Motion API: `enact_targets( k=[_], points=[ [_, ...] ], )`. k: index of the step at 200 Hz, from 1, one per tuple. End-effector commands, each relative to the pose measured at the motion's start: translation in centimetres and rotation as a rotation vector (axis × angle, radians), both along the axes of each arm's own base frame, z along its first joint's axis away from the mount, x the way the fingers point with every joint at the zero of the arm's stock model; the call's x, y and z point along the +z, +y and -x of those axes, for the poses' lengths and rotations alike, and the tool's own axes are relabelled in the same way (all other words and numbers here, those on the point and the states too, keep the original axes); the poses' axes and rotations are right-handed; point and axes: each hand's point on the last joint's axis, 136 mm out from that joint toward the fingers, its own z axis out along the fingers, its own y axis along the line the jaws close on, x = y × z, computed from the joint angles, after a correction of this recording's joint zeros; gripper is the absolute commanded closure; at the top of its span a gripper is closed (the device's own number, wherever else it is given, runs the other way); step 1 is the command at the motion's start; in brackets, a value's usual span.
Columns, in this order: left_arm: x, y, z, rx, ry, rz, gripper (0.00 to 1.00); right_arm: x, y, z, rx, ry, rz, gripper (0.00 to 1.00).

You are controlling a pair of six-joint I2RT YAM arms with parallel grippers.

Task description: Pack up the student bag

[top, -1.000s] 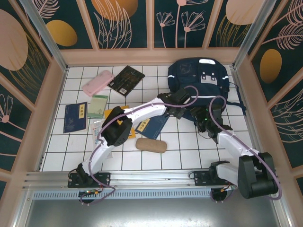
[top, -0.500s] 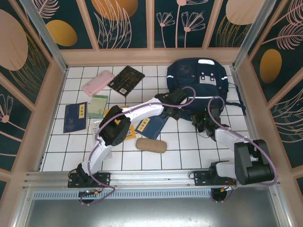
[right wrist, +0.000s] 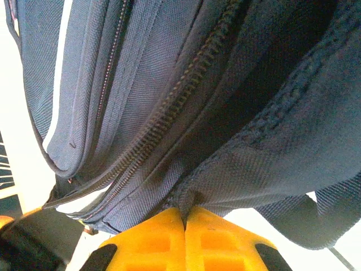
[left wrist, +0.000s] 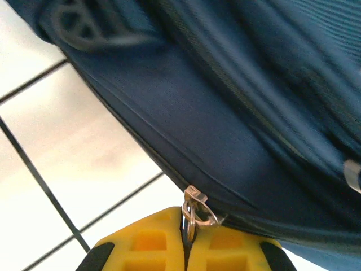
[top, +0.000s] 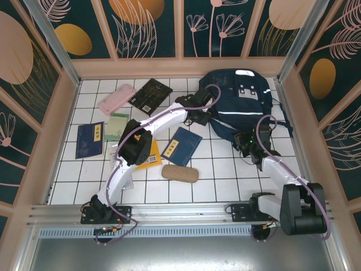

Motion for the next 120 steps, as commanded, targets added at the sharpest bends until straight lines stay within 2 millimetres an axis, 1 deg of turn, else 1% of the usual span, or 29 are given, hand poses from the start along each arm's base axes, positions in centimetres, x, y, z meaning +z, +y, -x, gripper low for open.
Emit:
enact_targets(
  k=[1,22,36,42,55,57,62,64,70,72,74,85,97,103,108,120],
  points=[
    [1.2,7.8,-7.4,0.262,-0.094,-0.079,1.0,-3.9,-3.7,3.1,-0.103,0.151,0.119,1.0],
    [1.7,9.2,-10.0,0.33,-0.106,-0.013,1.0,-4.2,-3.8,3.4,-0.093,0.16,0.127,1.0],
    [2.2,9.4,-10.4,0.346,-0.105,0.019,1.0,-4.0,-4.0,3.0,-0.077,0.153,0.144,1.0],
    [3.0,9.3,-10.3,0.335,-0.114,0.033,1.0,-3.9,-4.1,2.8,-0.068,0.154,0.154,1.0],
    [3.7,9.1,-9.4,0.313,-0.102,0.065,1.0,-3.4,-4.5,2.0,-0.051,0.145,0.187,1.0],
    [4.0,9.0,-9.3,0.31,-0.107,0.074,1.0,-3.4,-4.6,1.9,-0.046,0.145,0.192,1.0],
    [3.9,9.0,-8.7,0.299,-0.097,0.081,1.0,-3.0,-4.7,1.4,-0.038,0.136,0.207,1.0],
    [4.4,8.9,-8.5,0.293,-0.101,0.091,1.0,-3.0,-4.8,1.3,-0.035,0.136,0.214,1.0],
    [4.7,8.9,-7.7,0.28,-0.099,0.105,1.0,-2.6,-5.2,0.7,-0.029,0.13,0.235,1.0],
    [4.4,9.0,-7.5,0.28,-0.094,0.104,1.0,-2.6,-5.4,0.5,-0.026,0.129,0.243,1.0],
    [4.7,9.0,-7.3,0.277,-0.098,0.11,1.0,-2.4,-5.5,0.4,-0.026,0.128,0.25,1.0],
    [5.4,8.9,-5.8,0.256,-0.097,0.128,1.0,-2.0,-6.7,-0.8,-0.017,0.131,0.294,1.0],
    [5.9,8.3,-4.0,0.226,-0.087,0.142,1.0,-1.7,-8.2,-2.0,-0.015,0.144,0.341,1.0],
    [5.8,7.9,-3.2,0.209,-0.08,0.144,1.0,-1.5,-8.9,-2.7,-0.014,0.145,0.359,1.0],
    [6.1,7.3,-2.2,0.186,-0.078,0.151,1.0,-1.3,-9.5,-3.2,-0.009,0.142,0.372,1.0],
    [5.7,6.6,-0.7,0.158,-0.067,0.14,1.0,-1.2,-10.9,-4.2,-0.006,0.152,0.397,1.0]
  ],
)
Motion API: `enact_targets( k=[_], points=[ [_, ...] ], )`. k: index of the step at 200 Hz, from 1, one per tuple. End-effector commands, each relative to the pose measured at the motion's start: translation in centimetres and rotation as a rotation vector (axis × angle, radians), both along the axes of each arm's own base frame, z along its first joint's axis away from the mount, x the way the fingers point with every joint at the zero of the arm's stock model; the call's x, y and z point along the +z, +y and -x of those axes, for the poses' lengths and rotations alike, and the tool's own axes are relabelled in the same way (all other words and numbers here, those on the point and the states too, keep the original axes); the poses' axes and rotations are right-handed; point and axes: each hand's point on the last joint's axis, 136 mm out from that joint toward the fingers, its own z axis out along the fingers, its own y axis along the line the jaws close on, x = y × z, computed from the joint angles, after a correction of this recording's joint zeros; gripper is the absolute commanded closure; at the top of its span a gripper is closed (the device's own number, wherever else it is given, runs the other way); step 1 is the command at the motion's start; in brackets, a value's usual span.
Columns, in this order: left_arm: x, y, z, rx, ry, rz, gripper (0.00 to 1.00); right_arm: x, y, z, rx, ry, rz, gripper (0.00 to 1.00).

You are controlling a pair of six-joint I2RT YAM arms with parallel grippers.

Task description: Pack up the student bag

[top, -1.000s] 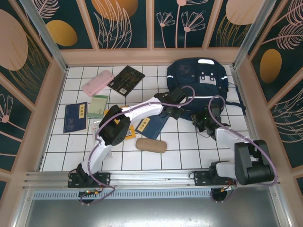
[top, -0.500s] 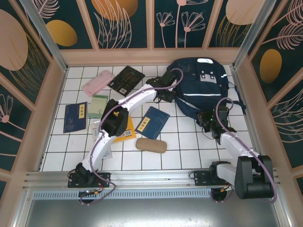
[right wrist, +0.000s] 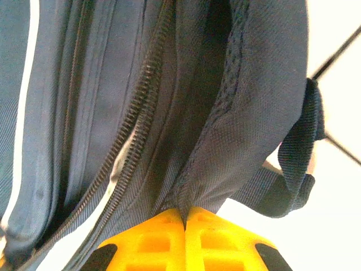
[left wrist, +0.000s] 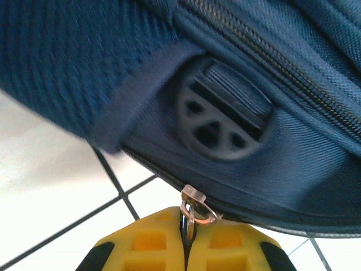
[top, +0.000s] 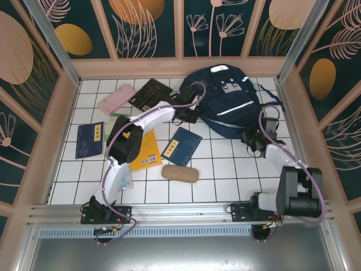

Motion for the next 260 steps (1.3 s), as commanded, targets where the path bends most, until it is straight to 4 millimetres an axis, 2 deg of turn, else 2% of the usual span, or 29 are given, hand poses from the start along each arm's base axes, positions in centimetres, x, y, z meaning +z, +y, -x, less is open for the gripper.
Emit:
enact_targets(
  k=[1,14,40,70,104,137,145,176,183,195,205,224,239,243,250,253,260],
  points=[
    [5.3,2.2,-1.4,0.098,-0.127,0.023,1.0,-0.5,-6.3,-1.1,-0.065,0.063,0.211,1.0],
    [4.3,2.7,-1.1,0.128,-0.106,0.007,1.0,-0.5,-7.8,-1.6,-0.079,0.08,0.222,1.0],
    [2.9,4.8,-3.1,0.228,-0.102,-0.05,1.0,-0.3,-9.6,-0.9,-0.11,0.086,0.237,1.0],
    [1.9,6.8,-6.5,0.335,-0.121,-0.101,1.0,-1.0,-10.2,0.7,-0.148,0.096,0.221,1.0],
    [-0.3,11.0,-10.1,0.49,-0.114,-0.189,1.0,-1.1,-11.2,1.9,-0.182,0.103,0.225,1.0],
    [-1.9,14.6,-10.8,0.573,-0.074,-0.231,1.0,-0.9,-11.6,2.2,-0.2,0.096,0.216,1.0],
    [-2.0,14.3,-10.6,0.548,-0.063,-0.218,1.0,-0.9,-11.5,2.2,-0.196,0.092,0.214,1.0],
    [-0.9,10.5,-9.3,0.393,-0.02,-0.037,1.0,-0.2,-9.3,0.9,-0.105,0.014,0.167,1.0],
    [-0.3,10.0,-9.1,0.379,-0.023,-0.016,0.94,0.2,-8.7,0.5,-0.079,0.0,0.163,1.0],
    [0.4,9.4,-8.8,0.358,-0.026,0.003,0.76,0.6,-7.6,-0.1,-0.043,-0.013,0.172,1.0],
    [1.4,9.2,-8.6,0.35,-0.034,0.013,0.62,1.2,-6.6,-0.7,-0.009,-0.028,0.185,0.91],
    [3.0,9.1,-8.2,0.34,-0.051,0.028,0.45,2.5,-4.2,-1.6,0.061,-0.068,0.203,0.77],
    [4.8,9.3,-8.2,0.344,-0.075,0.033,0.36,3.8,-1.3,-2.5,0.134,-0.117,0.203,0.71],
    [5.3,9.5,-8.2,0.345,-0.083,0.033,0.28,4.2,-0.4,-2.7,0.156,-0.131,0.2,0.7],
    [6.2,9.6,-8.1,0.349,-0.097,0.035,0.24,4.7,1.3,-3.0,0.195,-0.15,0.198,0.69],
    [6.6,9.7,-8.1,0.351,-0.102,0.037,0.18,4.9,1.8,-3.1,0.208,-0.158,0.2,0.68],
    [7.3,9.8,-8.1,0.352,-0.115,0.037,0.17,5.5,3.3,-3.4,0.237,-0.173,0.204,0.67]
  ],
)
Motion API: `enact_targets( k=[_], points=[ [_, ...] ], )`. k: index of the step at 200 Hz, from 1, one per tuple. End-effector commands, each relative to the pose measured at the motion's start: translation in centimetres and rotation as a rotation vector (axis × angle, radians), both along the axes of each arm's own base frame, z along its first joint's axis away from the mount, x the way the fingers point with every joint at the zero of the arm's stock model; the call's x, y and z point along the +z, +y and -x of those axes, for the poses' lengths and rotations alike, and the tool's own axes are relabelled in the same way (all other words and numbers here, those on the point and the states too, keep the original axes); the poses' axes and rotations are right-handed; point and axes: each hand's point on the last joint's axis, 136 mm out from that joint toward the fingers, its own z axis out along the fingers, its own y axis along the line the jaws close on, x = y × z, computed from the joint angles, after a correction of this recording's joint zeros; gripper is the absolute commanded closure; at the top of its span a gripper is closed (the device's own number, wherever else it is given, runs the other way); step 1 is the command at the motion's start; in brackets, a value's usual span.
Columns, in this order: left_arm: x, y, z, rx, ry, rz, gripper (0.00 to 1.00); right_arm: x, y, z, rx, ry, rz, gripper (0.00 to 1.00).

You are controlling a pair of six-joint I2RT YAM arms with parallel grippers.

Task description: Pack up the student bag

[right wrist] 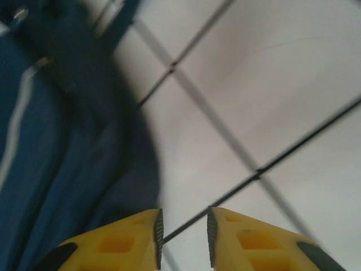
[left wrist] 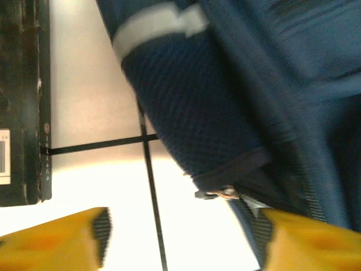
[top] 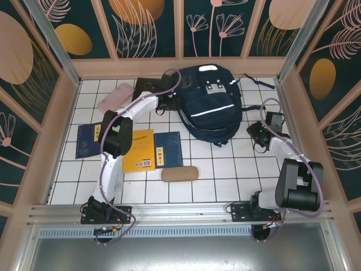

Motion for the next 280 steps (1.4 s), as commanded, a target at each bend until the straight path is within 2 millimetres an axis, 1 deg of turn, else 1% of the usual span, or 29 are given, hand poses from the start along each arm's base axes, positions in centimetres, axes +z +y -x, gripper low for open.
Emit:
enact_targets(
  k=[1,22,40,52,61,70,76,84,111,123,134,140,151,162,173,196,221,226,236,245,251,252,258,264,271,280],
  points=[
    [6.9,-0.5,-0.5,-0.013,-0.127,0.064,0.17,4.2,4.2,-2.2,0.108,-0.131,0.005,0.67],
    [8.5,0.0,-0.3,-0.003,-0.154,0.053,0.17,5.3,8.5,-2.9,0.186,-0.164,-0.019,0.66],
    [9.0,-0.2,-0.1,-0.017,-0.157,0.062,0.17,5.5,12.5,-3.3,0.271,-0.18,-0.055,0.65],
    [8.9,-0.3,0.0,-0.021,-0.154,0.066,0.17,4.7,14.9,-3.4,0.326,-0.159,-0.077,0.65],
    [8.8,-0.3,0.1,-0.027,-0.149,0.073,0.16,3.3,16.0,-3.4,0.343,-0.121,-0.091,0.65],
    [8.8,-0.5,0.1,-0.031,-0.146,0.078,0.17,2.1,16.5,-3.5,0.352,-0.095,-0.101,0.65],
    [8.8,-0.6,0.3,-0.037,-0.143,0.083,0.18,1.2,16.4,-3.5,0.345,-0.074,-0.098,0.65],
    [8.9,-0.6,0.3,-0.041,-0.145,0.086,0.19,0.0,15.8,-3.4,0.322,-0.044,-0.077,0.65],
    [9.2,-1.0,1.1,-0.073,-0.144,0.113,0.23,-3.4,12.4,-3.0,0.255,0.044,-0.025,0.65],
    [9.4,-1.6,1.5,-0.095,-0.145,0.13,0.26,-4.4,10.5,-2.8,0.227,0.068,-0.011,0.65],
    [9.3,-2.4,2.1,-0.126,-0.144,0.134,0.27,-4.8,8.9,-2.7,0.206,0.075,-0.001,0.65],
    [9.3,-2.9,2.4,-0.148,-0.144,0.134,0.28,-4.7,8.2,-2.7,0.2,0.073,0.0,0.65],
    [9.1,-4.1,3.0,-0.188,-0.145,0.129,0.28,-4.2,7.6,-2.9,0.203,0.057,-0.007,0.64],
    [9.0,-4.8,3.3,-0.211,-0.145,0.111,0.28,-3.2,7.5,-3.2,0.222,0.029,-0.002,0.63],
    [8.7,-5.5,3.6,-0.231,-0.135,0.102,0.28,-2.1,7.4,-3.5,0.231,0.004,0.013,0.59],
    [8.3,-6.1,3.9,-0.243,-0.125,0.104,0.29,-0.2,7.8,-4.0,0.256,-0.036,0.014,0.56],
    [7.9,-6.2,3.6,-0.232,-0.127,0.091,0.3,0.7,7.6,-4.0,0.256,-0.06,0.029,0.53],
    [7.8,-6.0,3.4,-0.222,-0.127,0.085,0.3,0.7,7.2,-4.1,0.246,-0.058,0.047,0.53],
    [7.3,-5.7,3.1,-0.197,-0.124,0.072,0.34,0.6,6.1,-4.1,0.214,-0.045,0.094,0.49],
    [6.7,-5.5,2.7,-0.168,-0.12,0.06,0.37,0.2,5.1,-4.3,0.194,-0.028,0.127,0.5],
    [5.9,-5.3,2.3,-0.142,-0.109,0.045,0.4,0.0,4.7,-4.6,0.197,-0.022,0.138,0.5],
    [6.2,-5.3,2.2,-0.139,-0.116,0.046,0.41,-0.1,4.7,-4.6,0.197,-0.021,0.139,0.5],
    [5.7,-5.0,1.7,-0.103,-0.111,0.035,0.44,-0.4,4.4,-4.9,0.205,-0.013,0.154,0.5],
    [4.6,-4.8,1.2,-0.072,-0.092,0.021,0.46,-0.8,4.1,-5.2,0.213,-0.002,0.176,0.51],
    [3.7,-4.7,0.6,-0.045,-0.078,0.019,0.47,-1.4,3.7,-5.6,0.219,0.014,0.208,0.52],
    [2.5,-4.5,-0.1,-0.005,-0.061,0.017,0.5,-2.3,3.4,-5.7,0.219,0.052,0.234,0.55]
  ],
)
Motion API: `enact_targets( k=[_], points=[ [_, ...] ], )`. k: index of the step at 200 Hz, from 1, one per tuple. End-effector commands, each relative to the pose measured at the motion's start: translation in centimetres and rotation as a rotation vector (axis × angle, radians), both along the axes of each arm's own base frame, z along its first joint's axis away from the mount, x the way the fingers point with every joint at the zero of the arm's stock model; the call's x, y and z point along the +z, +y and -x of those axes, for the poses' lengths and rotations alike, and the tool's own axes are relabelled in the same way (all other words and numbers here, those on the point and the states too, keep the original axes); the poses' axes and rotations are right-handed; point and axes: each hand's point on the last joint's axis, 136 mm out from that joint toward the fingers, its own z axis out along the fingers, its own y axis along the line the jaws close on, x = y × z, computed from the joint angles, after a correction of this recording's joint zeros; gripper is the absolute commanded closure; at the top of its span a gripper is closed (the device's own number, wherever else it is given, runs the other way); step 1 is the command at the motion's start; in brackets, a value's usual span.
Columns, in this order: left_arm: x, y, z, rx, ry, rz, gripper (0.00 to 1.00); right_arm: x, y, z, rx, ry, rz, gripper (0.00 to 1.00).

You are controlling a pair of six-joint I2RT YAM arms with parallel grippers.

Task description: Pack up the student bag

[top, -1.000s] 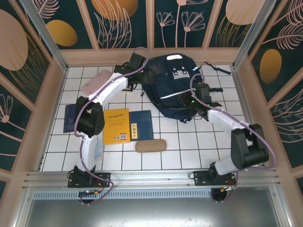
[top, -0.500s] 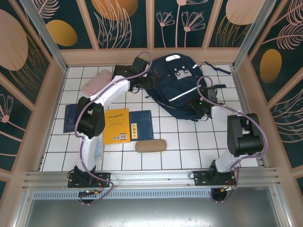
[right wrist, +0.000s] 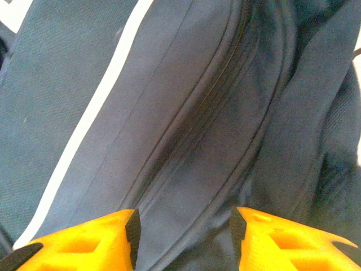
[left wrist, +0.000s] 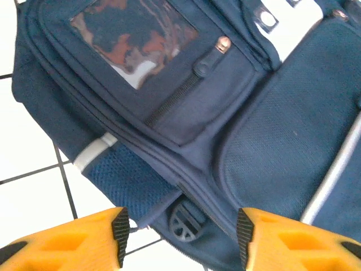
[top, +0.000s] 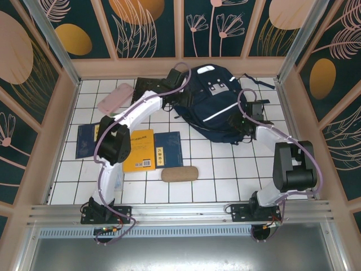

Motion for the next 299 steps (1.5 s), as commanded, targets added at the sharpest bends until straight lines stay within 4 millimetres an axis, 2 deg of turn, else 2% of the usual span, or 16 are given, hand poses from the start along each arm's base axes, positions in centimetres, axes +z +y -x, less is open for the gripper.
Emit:
enact_targets(
  k=[1,15,34,51,79,110,125,134,154,163,180,209,229,243,269,299],
  points=[
    [-4.1,1.4,-1.8,0.137,0.067,-0.048,0.5,-1.8,-2.1,-0.9,-0.001,0.061,0.135,0.55],
    [-6.1,1.8,-2.9,0.193,0.09,-0.058,0.55,-2.7,-1.9,-0.7,0.014,0.085,0.137,0.58],
    [-9.1,3.0,-4.1,0.27,0.137,-0.079,0.59,-4.0,-1.5,0.6,0.022,0.117,0.132,0.6],
    [-11.5,3.3,-4.5,0.298,0.171,-0.08,0.61,-5.6,-0.9,2.5,0.035,0.173,0.124,0.63],
    [-13.6,2.3,-5.0,0.283,0.179,-0.046,0.61,-7.2,1.3,6.3,0.079,0.235,0.091,0.65],
    [-13.3,0.0,-6.4,0.238,0.157,0.051,0.61,-8.0,6.2,10.4,0.159,0.262,0.005,0.66],
    [-12.6,-1.5,-6.8,0.196,0.137,0.119,0.64,-8.1,8.9,11.4,0.202,0.26,-0.012,0.66],
    [-11.9,-2.4,-7.1,0.179,0.112,0.144,0.66,-7.8,10.6,11.3,0.23,0.251,-0.023,0.65],
    [-10.2,-3.7,-7.6,0.139,0.073,0.177,0.64,-6.7,13.6,9.5,0.274,0.216,-0.012,0.62],
    [-9.2,-3.9,-7.7,0.128,0.06,0.191,0.61,-6.2,14.1,8.6,0.284,0.205,-0.003,0.61],
    [-7.0,-3.8,-7.6,0.112,0.03,0.195,0.57,-4.1,15.1,6.4,0.317,0.162,0.023,0.6],
    [-2.0,-2.8,-6.9,0.102,-0.022,0.207,0.46,0.6,15.5,4.2,0.371,0.068,0.082,0.56],
    [0.4,-1.6,-5.8,0.119,-0.044,0.204,0.45,3.1,14.0,2.2,0.337,0.013,0.121,0.54],
    [0.7,-0.6,-4.8,0.141,-0.034,0.195,0.45,4.1,12.7,0.0,0.313,-0.02,0.124,0.54],
    [-0.9,0.6,-2.2,0.162,0.03,0.201,0.45,4.7,10.2,-5.1,0.241,-0.051,0.131,0.54],
    [-2.9,1.8,0.7,0.191,0.08,0.198,0.44,5.3,10.0,-10.1,0.247,-0.067,0.099,0.56]
  ],
)
